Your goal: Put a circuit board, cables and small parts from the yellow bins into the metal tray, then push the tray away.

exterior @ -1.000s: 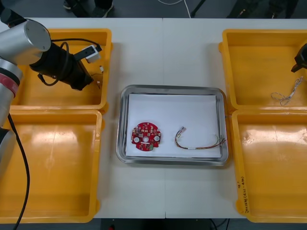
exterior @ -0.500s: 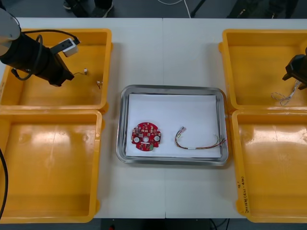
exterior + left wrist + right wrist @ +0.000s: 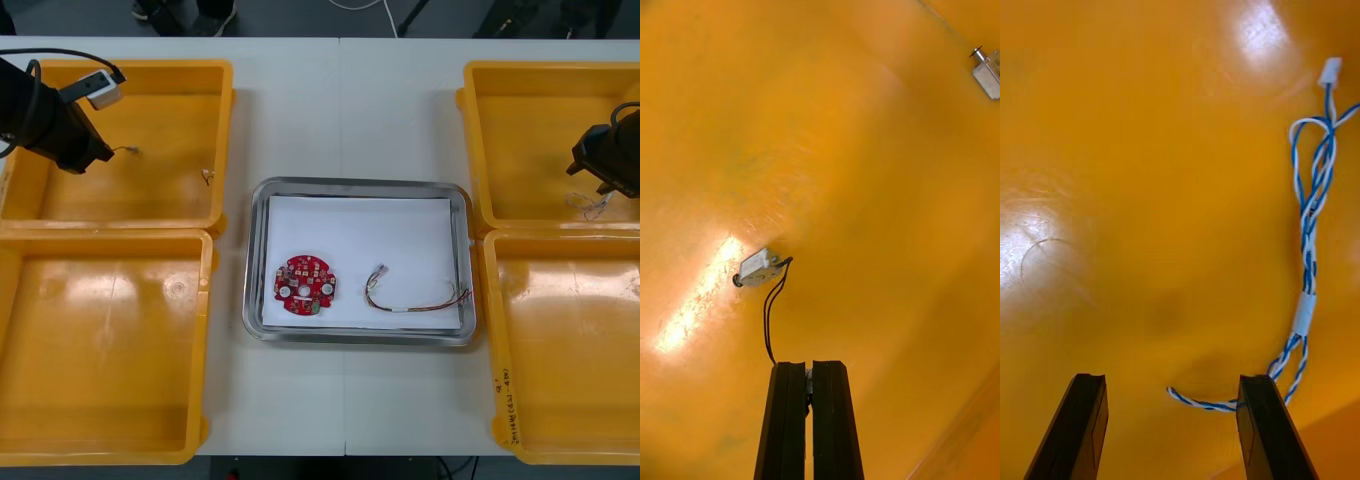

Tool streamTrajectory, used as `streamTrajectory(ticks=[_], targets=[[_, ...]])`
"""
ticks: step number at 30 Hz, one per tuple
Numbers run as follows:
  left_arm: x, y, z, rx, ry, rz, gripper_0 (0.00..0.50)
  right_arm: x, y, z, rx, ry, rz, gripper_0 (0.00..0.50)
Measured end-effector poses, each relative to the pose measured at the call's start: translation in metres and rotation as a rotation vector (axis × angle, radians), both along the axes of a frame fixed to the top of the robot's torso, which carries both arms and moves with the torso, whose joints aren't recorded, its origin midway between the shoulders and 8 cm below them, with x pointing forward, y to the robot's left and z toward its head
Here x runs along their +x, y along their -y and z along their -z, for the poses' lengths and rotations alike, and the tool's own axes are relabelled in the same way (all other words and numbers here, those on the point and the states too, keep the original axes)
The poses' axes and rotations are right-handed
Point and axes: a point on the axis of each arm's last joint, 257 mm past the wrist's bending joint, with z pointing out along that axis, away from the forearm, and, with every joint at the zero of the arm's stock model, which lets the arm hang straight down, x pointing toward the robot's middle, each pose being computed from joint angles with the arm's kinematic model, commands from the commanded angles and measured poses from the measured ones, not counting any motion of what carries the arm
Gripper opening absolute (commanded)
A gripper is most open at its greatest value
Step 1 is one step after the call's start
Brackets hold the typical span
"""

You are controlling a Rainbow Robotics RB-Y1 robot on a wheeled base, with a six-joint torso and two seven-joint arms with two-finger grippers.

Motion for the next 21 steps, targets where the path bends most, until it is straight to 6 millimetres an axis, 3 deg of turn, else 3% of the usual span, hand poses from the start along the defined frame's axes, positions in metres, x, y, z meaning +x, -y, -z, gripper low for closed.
streamTrajectory(ticks=[3, 6, 8, 9, 10, 11, 20, 21], targets=[[0.0, -0.001, -0.001, -0.002, 0.001, -0.001, 0.018, 0.001, -0.002, 0.005, -0.017, -0.003, -0.013, 0.5], [0.0, -0.001, -0.002, -0.004, 0.002, -0.001, 0.118, -0.001, -0.003, 0.01, -0.022, -0.011, -0.018, 0.5], [0.0, 0.0, -0.002, -0.006, 0.003, 0.0, 0.225, -0.003, -0.003, 0.013, -0.019, -0.016, -0.018, 0.5], [0.0, 0.0, -0.002, -0.007, 0.003, 0.0, 0.38, -0.004, -0.003, 0.015, -0.018, -0.019, -0.018, 0.5], [0.0, 0.001, -0.002, -0.009, 0.003, 0.001, 0.458, -0.005, -0.003, 0.015, -0.017, -0.021, -0.019, 0.5], [0.0, 0.001, -0.002, -0.011, 0.004, 0.002, 0.5, -0.005, -0.003, 0.016, -0.018, -0.024, -0.019, 0.5], [0.0, 0.005, -0.004, -0.021, 0.007, 0.008, 0.5, -0.012, -0.008, 0.03, -0.032, -0.057, -0.041, 0.5], [0.001, 0.006, -0.005, -0.02, 0.01, 0.01, 0.5, -0.013, -0.008, 0.032, -0.033, -0.061, -0.042, 0.454]])
